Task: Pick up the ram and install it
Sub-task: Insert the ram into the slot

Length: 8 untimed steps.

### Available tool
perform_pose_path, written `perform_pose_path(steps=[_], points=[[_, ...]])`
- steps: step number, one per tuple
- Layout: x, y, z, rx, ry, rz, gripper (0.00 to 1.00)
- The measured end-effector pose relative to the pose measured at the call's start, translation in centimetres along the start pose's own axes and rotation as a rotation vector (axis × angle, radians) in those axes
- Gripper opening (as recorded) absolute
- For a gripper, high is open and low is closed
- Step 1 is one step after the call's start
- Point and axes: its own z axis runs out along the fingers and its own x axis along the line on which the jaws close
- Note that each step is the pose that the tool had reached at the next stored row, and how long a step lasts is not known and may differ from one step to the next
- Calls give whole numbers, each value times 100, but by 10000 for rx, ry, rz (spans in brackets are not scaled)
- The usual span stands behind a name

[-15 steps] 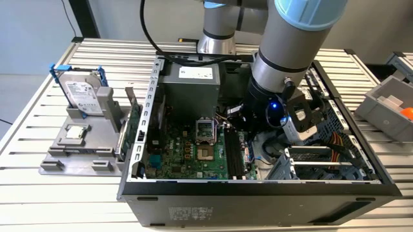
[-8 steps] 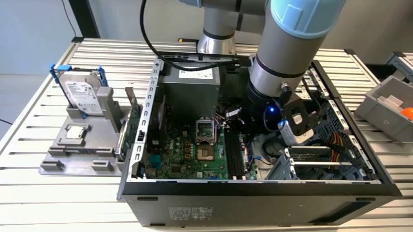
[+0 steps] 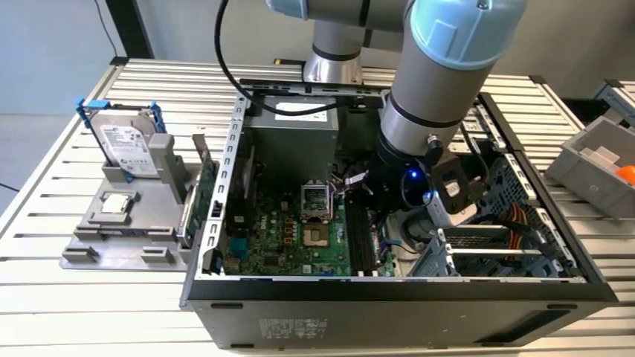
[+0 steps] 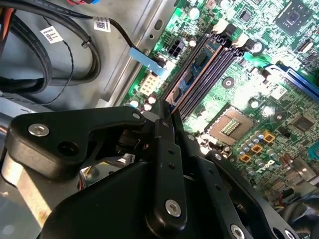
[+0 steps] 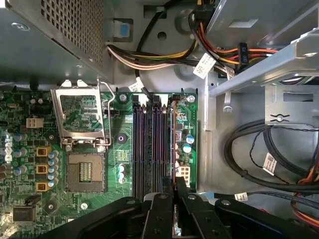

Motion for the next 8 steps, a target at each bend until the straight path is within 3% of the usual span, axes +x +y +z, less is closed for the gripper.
perform_pose_path(steps=[8], points=[[17,-3,51,7,3,-68,0]])
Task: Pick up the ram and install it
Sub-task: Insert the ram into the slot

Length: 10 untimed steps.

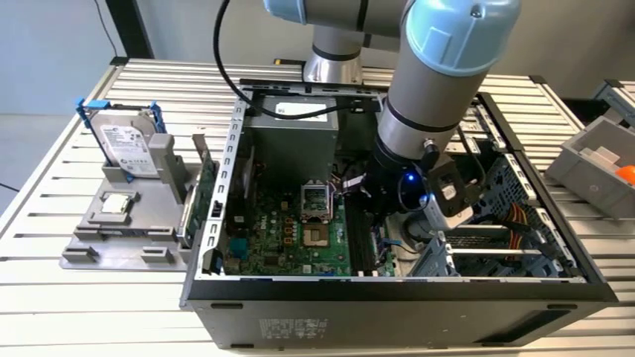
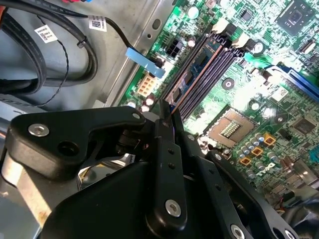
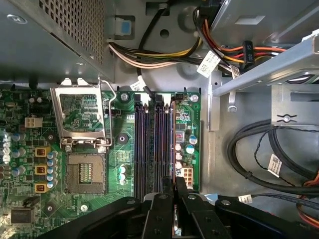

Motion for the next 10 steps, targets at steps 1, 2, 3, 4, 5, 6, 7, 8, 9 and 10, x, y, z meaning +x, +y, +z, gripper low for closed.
perform_pose_path(steps=[1,2,3,4,5,6,7,8,9,10], points=[[1,0,3,5,2,-30,0],[1,0,10,7,3,-59,0],[1,-1,16,11,4,-79,0],[1,-1,22,16,5,-99,0],[2,-1,27,19,5,-111,0],[2,-2,30,23,6,-112,0],[2,-3,33,23,6,-114,0],[2,-3,37,21,6,-116,0],[3,-4,41,21,5,-118,0],[4,-5,43,23,6,-121,0]])
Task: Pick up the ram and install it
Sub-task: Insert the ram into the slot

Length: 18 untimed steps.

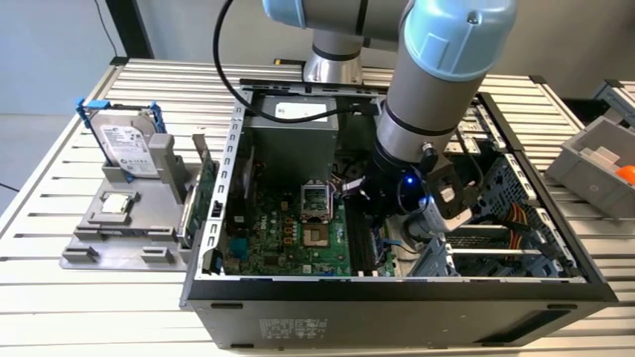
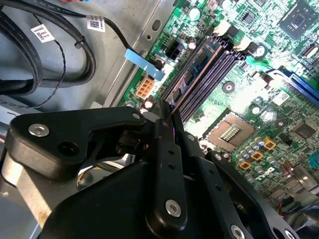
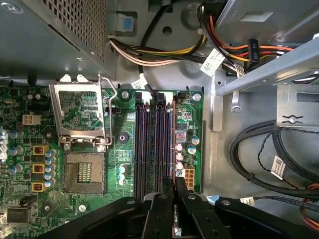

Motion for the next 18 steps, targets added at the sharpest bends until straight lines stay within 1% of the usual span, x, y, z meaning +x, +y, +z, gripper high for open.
perform_pose_path(steps=[3,18], points=[[0,-1,18,0,0,-7,0],[9,-5,80,70,1,-15,0]])
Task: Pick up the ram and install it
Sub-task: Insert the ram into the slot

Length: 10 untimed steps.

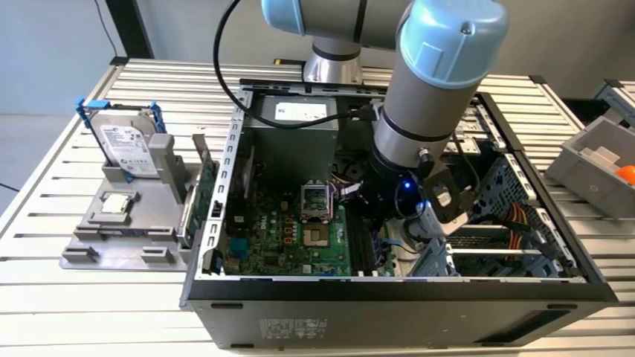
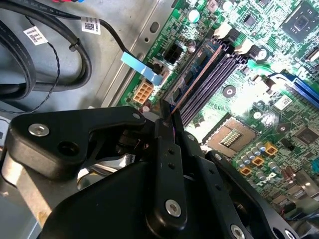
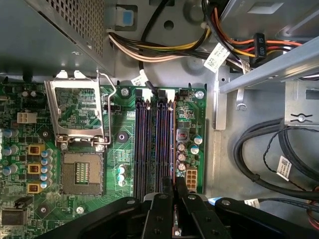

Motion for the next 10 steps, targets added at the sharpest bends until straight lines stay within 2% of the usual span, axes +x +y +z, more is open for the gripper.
perform_pose_path(steps=[10], points=[[0,3,25,51,0,0,0]])
